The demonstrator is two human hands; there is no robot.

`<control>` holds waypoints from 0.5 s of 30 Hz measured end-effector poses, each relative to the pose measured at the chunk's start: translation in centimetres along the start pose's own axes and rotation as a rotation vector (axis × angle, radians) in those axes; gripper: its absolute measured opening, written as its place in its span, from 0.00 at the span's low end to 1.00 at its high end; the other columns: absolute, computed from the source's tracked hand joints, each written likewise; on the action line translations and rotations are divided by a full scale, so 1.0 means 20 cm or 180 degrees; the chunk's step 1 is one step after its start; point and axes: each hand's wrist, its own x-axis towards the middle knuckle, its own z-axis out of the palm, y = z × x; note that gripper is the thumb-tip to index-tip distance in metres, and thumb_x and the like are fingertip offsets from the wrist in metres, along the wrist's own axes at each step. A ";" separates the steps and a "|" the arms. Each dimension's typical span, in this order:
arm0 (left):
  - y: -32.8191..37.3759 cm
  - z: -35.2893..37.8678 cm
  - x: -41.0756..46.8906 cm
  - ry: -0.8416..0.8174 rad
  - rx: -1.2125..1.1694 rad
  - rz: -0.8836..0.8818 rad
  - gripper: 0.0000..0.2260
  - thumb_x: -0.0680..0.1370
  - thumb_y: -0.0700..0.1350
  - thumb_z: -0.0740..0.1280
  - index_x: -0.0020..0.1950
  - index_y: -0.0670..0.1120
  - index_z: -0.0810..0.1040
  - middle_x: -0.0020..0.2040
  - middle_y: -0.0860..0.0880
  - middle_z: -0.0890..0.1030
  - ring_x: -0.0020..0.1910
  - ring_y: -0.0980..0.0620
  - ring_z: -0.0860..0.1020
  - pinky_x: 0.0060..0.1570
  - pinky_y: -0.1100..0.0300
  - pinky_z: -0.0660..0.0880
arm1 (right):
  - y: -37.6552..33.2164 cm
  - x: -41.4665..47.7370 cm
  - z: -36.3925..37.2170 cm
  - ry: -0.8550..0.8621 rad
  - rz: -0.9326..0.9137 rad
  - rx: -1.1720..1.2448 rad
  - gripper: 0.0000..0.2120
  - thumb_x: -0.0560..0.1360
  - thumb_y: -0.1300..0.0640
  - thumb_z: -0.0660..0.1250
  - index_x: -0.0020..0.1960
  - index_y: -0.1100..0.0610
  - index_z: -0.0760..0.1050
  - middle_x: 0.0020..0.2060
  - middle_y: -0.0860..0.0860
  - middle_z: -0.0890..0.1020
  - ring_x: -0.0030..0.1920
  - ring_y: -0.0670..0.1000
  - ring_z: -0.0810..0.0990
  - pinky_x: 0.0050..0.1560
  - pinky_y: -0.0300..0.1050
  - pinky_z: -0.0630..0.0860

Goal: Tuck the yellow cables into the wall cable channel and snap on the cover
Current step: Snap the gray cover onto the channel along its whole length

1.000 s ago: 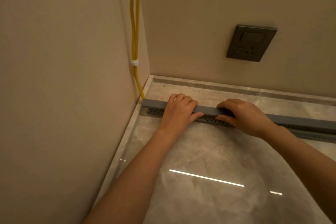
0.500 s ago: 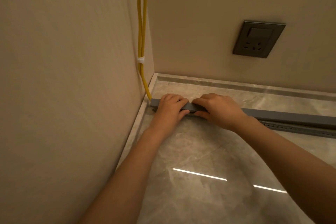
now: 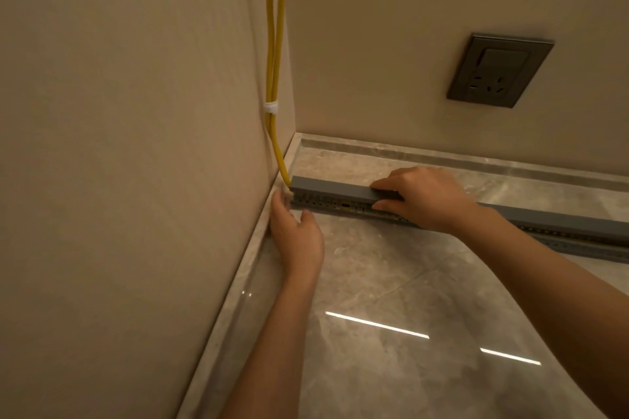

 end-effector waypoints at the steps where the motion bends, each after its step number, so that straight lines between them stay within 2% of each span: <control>1: 0.02 -0.01 0.02 -0.0091 -0.0155 -0.0217 0.25 0.78 0.34 0.58 0.74 0.48 0.59 0.71 0.48 0.68 0.69 0.51 0.67 0.66 0.57 0.65 | 0.00 0.00 0.01 -0.0041 0.0037 -0.0023 0.14 0.77 0.43 0.59 0.59 0.46 0.74 0.48 0.48 0.80 0.48 0.52 0.77 0.39 0.46 0.73; 3: 0.06 -0.02 0.06 -0.0268 -0.0351 -0.0568 0.26 0.79 0.35 0.57 0.75 0.49 0.57 0.71 0.50 0.68 0.68 0.51 0.68 0.62 0.59 0.65 | -0.01 0.01 0.05 -0.0069 0.0121 -0.0078 0.14 0.77 0.43 0.58 0.58 0.46 0.75 0.47 0.48 0.79 0.47 0.52 0.77 0.36 0.44 0.70; 6: 0.10 -0.01 0.09 -0.0515 -0.0258 -0.0703 0.20 0.78 0.35 0.57 0.69 0.48 0.68 0.64 0.48 0.75 0.57 0.52 0.74 0.53 0.60 0.68 | -0.01 0.01 0.08 -0.0053 0.0294 -0.0038 0.14 0.78 0.44 0.59 0.58 0.47 0.75 0.46 0.49 0.80 0.45 0.52 0.77 0.35 0.43 0.69; 8: 0.11 0.00 0.10 -0.0523 -0.0127 -0.0741 0.20 0.77 0.35 0.57 0.68 0.47 0.70 0.62 0.47 0.76 0.58 0.50 0.74 0.55 0.59 0.70 | -0.02 0.01 0.09 -0.0042 0.0369 0.0017 0.14 0.77 0.44 0.59 0.58 0.47 0.76 0.46 0.49 0.80 0.45 0.52 0.77 0.35 0.44 0.70; 12: 0.12 0.03 0.11 -0.0454 -0.0017 -0.0893 0.23 0.76 0.35 0.56 0.71 0.48 0.66 0.66 0.45 0.71 0.64 0.46 0.69 0.64 0.53 0.68 | -0.03 0.01 0.10 -0.0084 0.0415 0.0050 0.14 0.77 0.45 0.61 0.60 0.47 0.74 0.47 0.50 0.80 0.45 0.53 0.77 0.37 0.44 0.70; 15: 0.13 0.04 0.11 -0.0319 -0.0158 -0.0971 0.21 0.76 0.35 0.56 0.69 0.44 0.68 0.65 0.43 0.72 0.62 0.45 0.71 0.60 0.54 0.70 | -0.03 0.00 0.12 -0.0189 0.0433 0.0066 0.17 0.75 0.44 0.64 0.62 0.48 0.72 0.49 0.50 0.79 0.47 0.53 0.77 0.39 0.44 0.68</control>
